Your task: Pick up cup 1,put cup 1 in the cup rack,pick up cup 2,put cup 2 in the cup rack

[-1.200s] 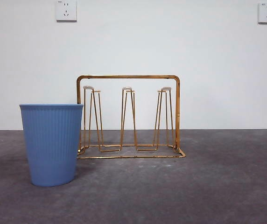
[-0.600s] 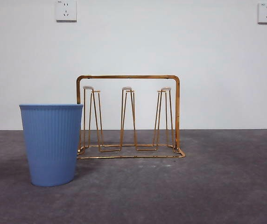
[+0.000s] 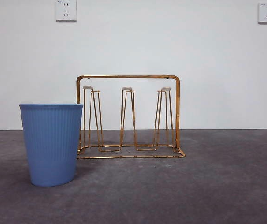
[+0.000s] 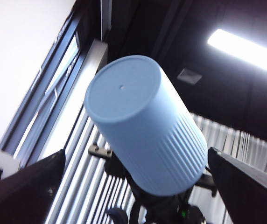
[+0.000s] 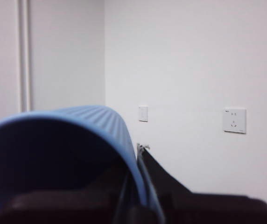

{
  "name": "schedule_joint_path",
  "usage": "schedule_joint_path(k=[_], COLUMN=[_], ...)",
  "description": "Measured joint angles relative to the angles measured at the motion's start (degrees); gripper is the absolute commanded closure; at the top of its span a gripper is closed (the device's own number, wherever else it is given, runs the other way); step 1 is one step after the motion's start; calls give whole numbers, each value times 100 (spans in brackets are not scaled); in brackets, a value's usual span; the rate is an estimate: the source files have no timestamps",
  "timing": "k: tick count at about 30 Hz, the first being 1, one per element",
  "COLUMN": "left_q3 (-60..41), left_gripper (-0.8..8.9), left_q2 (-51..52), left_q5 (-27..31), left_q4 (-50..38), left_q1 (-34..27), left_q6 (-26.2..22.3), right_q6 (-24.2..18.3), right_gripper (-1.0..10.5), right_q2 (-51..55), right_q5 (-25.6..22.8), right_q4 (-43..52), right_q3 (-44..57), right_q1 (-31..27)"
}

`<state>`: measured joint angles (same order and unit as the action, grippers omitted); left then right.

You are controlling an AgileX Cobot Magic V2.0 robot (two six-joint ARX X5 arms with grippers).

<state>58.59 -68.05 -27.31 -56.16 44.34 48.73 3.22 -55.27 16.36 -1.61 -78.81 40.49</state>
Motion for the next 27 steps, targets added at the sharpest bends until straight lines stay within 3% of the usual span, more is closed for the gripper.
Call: schedule_joint_path(k=[10, 21, 27], left_q3=[0, 0, 0], left_gripper=[155, 160, 335], left_q2=[-282, -308, -308], left_q5=[599, 750, 752], left_q4=[-831, -1034, -1034], left_q1=[85, 85, 87], left_q6=[42, 46, 46], right_q6=[61, 166, 173], right_gripper=[963, 963, 962], right_q2=[-326, -730, -859], right_q5=[166, 212, 210], right_q4=[302, 782, 789], right_q3=[-2, -2, 0], right_q1=[0, 393, 446])
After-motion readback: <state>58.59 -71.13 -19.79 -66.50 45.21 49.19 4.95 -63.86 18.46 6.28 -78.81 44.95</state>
